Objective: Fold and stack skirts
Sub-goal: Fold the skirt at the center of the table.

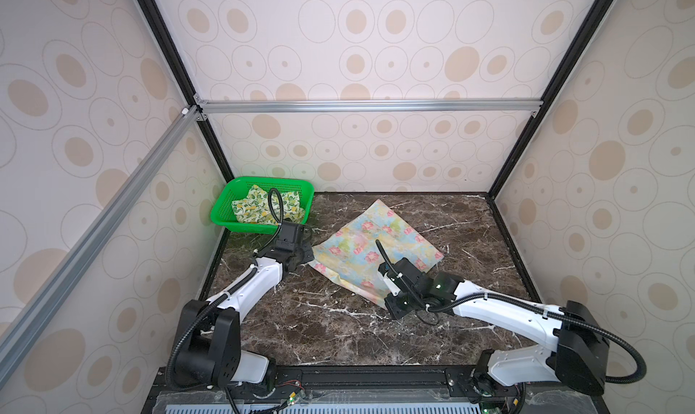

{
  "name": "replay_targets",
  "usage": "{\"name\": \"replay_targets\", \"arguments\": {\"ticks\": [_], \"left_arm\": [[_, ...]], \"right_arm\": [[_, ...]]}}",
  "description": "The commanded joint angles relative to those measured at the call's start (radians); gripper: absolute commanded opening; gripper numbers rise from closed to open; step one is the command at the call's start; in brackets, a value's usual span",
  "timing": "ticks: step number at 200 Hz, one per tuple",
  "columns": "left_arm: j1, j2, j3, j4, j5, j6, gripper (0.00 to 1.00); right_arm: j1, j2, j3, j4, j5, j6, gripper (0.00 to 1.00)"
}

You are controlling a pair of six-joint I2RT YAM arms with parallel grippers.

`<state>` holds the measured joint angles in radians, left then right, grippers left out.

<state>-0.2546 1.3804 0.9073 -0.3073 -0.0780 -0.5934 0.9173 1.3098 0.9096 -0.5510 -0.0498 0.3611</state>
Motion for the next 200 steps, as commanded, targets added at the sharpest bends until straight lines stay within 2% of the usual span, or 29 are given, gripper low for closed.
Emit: {"name": "replay_targets", "arguments": {"ticks": [1,48,100,116,148,172,186,200], "left_arm": [[0.012,-0.072,0.011,-0.093,-0.074,0.004,0.00],[0.012,-0.251,-0.018,-0.221,-0.123,0.002,0.00],[0.012,-0.424,0.014,-0.399,-0.163,-0.020,0.00],[0.012,-0.453,0.046,-0.450,-0.181,-0.025,0.00],[0.012,-0.452,0.119,-0.479,-0.190,-0.022,0.00],[0.012,-0.396,0.149,-0.418,-0.136,-0.015,0.00],[0.011,-0.347,0.153,-0.363,-0.092,-0.020,0.00],[0.004,-0.285,0.164,-0.307,-0.059,-0.023,0.00]], "right_arm": [[0.020,-0.054,0.015,-0.072,-0.034,0.004,0.00],[0.138,-0.113,0.018,-0.095,-0.014,0.061,0.00],[0.336,-0.069,0.059,-0.068,0.011,0.156,0.00],[0.373,-0.052,0.080,-0.047,-0.021,0.170,0.00],[0.384,-0.045,0.103,-0.008,-0.075,0.177,0.00],[0.374,-0.077,0.101,-0.003,-0.028,0.176,0.00],[0.337,-0.092,0.103,-0.022,-0.027,0.170,0.00],[0.268,-0.106,0.087,-0.025,-0.078,0.179,0.00]]}}
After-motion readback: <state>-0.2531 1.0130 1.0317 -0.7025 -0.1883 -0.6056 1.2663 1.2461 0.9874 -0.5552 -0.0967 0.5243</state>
